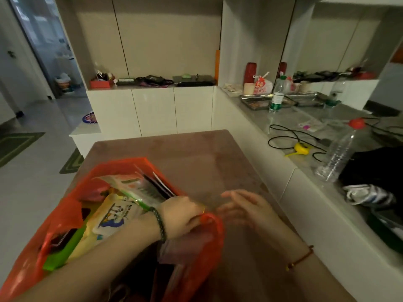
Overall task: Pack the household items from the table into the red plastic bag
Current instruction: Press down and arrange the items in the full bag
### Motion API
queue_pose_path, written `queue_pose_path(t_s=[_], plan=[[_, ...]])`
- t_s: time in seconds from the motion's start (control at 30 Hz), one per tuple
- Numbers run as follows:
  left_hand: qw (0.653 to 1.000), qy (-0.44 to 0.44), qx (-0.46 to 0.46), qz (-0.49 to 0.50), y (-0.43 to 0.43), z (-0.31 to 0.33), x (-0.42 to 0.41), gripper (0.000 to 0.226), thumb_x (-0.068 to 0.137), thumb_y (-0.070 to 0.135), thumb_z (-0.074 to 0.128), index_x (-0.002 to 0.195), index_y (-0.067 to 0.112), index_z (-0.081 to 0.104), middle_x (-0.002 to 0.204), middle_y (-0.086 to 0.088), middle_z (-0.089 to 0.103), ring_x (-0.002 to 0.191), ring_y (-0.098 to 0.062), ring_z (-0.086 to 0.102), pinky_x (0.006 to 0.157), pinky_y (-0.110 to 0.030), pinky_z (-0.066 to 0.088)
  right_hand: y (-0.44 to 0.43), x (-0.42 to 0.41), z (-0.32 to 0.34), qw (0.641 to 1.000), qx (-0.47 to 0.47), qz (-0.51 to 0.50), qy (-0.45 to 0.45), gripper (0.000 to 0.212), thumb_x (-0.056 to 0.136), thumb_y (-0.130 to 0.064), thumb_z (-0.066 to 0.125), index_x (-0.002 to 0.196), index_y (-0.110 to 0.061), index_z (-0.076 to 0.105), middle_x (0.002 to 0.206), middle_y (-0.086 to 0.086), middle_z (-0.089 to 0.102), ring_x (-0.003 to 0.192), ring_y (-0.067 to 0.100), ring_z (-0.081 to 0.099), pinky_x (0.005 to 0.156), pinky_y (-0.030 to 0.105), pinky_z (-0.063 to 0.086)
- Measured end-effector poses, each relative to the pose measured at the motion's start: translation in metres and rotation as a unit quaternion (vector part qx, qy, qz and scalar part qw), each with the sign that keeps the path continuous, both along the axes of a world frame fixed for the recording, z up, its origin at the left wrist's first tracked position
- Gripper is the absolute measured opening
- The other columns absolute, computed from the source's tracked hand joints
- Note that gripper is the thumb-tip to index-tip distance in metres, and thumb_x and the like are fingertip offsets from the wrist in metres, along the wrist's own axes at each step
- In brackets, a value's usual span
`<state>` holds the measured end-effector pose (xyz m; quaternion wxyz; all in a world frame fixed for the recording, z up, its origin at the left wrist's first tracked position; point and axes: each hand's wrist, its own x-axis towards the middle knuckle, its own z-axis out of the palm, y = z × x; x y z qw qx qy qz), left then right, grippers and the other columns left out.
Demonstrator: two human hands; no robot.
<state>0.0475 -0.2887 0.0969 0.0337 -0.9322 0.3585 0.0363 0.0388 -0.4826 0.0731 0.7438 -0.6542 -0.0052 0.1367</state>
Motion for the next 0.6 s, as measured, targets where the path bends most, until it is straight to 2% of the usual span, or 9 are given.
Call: queue_pose_path(t_s=[0.03, 0.1, 0.17, 0.33, 0.4, 0.43, 0.5, 0.53, 0.6], plan=[[1.0, 0.007, 0.009, -0.012, -0.001, -0.004, 0.002, 0.03, 0.094, 0.028, 0.037, 0.11, 0.012, 0.057, 0.114, -0.009, 0.063, 0.11, -0.028, 0.055, 0.089, -0.037, 0.043, -0.015, 0.02, -0.017, 0.993, -0.081, -0.084, 0.013, 0.027, 0.089, -0.012, 0.055, 0.113, -0.001, 0.058, 0.086, 0.012, 0.07, 0.07, 0.019, 0.07, 0.055, 0.022, 0.054], [0.999, 0.029, 0.015, -0.03, -0.004, -0.011, 0.006, 0.031, 0.092, 0.025, 0.038, 0.117, 0.017, 0.054, 0.118, -0.006, 0.062, 0.112, -0.025, 0.054, 0.093, -0.037, 0.042, -0.046, 0.054, -0.056, 0.943, -0.262, -0.206, 0.019, 0.038, 0.086, -0.008, 0.061, 0.121, 0.004, 0.051, 0.112, 0.02, 0.062, 0.1, 0.03, 0.062, 0.072, 0.027, 0.051], [0.998, 0.048, 0.022, -0.039, -0.005, -0.016, 0.01, 0.033, 0.09, 0.022, 0.04, 0.12, 0.018, 0.053, 0.121, -0.003, 0.06, 0.114, -0.023, 0.052, 0.096, -0.036, 0.039, -0.07, 0.078, -0.092, 0.91, -0.365, -0.198, 0.018, 0.052, 0.081, -0.01, 0.067, 0.126, 0.005, 0.047, 0.128, 0.024, 0.055, 0.118, 0.035, 0.053, 0.093, 0.036, 0.044], [0.997, 0.06, 0.022, -0.035, -0.009, -0.022, 0.018, 0.035, 0.09, 0.024, 0.038, 0.123, 0.019, 0.05, 0.123, -0.004, 0.058, 0.115, -0.023, 0.05, 0.097, -0.034, 0.036, -0.085, 0.111, -0.154, 0.847, -0.513, -0.106, 0.091, 0.093, 0.075, -0.038, 0.072, 0.144, -0.005, 0.018, 0.146, 0.019, 0.034, 0.133, 0.035, 0.036, 0.108, 0.041, 0.034], [0.998, 0.064, 0.004, -0.022, -0.01, -0.019, 0.02, 0.035, 0.089, 0.024, 0.04, 0.122, 0.019, 0.051, 0.122, -0.003, 0.059, 0.114, -0.023, 0.051, 0.097, -0.035, 0.037, -0.083, 0.12, -0.164, 0.844, -0.514, -0.11, 0.112, 0.094, 0.071, -0.035, 0.076, 0.141, 0.0, 0.022, 0.143, 0.021, 0.038, 0.13, 0.036, 0.038, 0.106, 0.041, 0.037], [0.998, 0.064, -0.012, -0.016, -0.009, -0.018, 0.02, 0.035, 0.089, 0.024, 0.041, 0.122, 0.02, 0.051, 0.122, -0.003, 0.059, 0.114, -0.022, 0.052, 0.097, -0.035, 0.038, -0.079, 0.125, -0.166, 0.858, -0.486, -0.113, 0.125, 0.087, 0.071, -0.029, 0.077, 0.136, 0.005, 0.03, 0.138, 0.022, 0.044, 0.126, 0.035, 0.044, 0.103, 0.041, 0.04], [0.997, 0.07, -0.028, -0.008, -0.008, -0.016, 0.018, 0.034, 0.089, 0.025, 0.043, 0.122, 0.021, 0.051, 0.122, -0.002, 0.06, 0.113, -0.021, 0.053, 0.097, -0.034, 0.038, -0.07, 0.129, -0.153, 0.895, -0.414, -0.116, 0.117, 0.059, 0.076, -0.016, 0.073, 0.123, 0.01, 0.048, 0.127, 0.024, 0.055, 0.116, 0.036, 0.054, 0.097, 0.041, 0.045], [0.997, 0.068, -0.036, 0.002, -0.007, -0.014, 0.017, 0.035, 0.089, 0.025, 0.044, 0.123, 0.022, 0.052, 0.122, -0.003, 0.06, 0.114, -0.021, 0.053, 0.098, -0.034, 0.038, -0.062, 0.128, -0.137, 0.915, -0.37, -0.129, 0.093, 0.047, 0.079, -0.011, 0.069, 0.118, 0.01, 0.052, 0.123, 0.025, 0.058, 0.111, 0.036, 0.056, 0.095, 0.042, 0.046], [0.997, 0.046, -0.056, 0.009, -0.001, -0.013, 0.012, 0.034, 0.089, 0.024, 0.045, 0.122, 0.021, 0.053, 0.121, -0.003, 0.061, 0.114, -0.021, 0.053, 0.099, -0.033, 0.037, -0.041, 0.118, -0.093, 0.958, -0.24, -0.16, 0.011, 0.039, 0.084, -0.01, 0.064, 0.118, 0.004, 0.054, 0.123, 0.022, 0.059, 0.107, 0.031, 0.058, 0.094, 0.042, 0.047]])
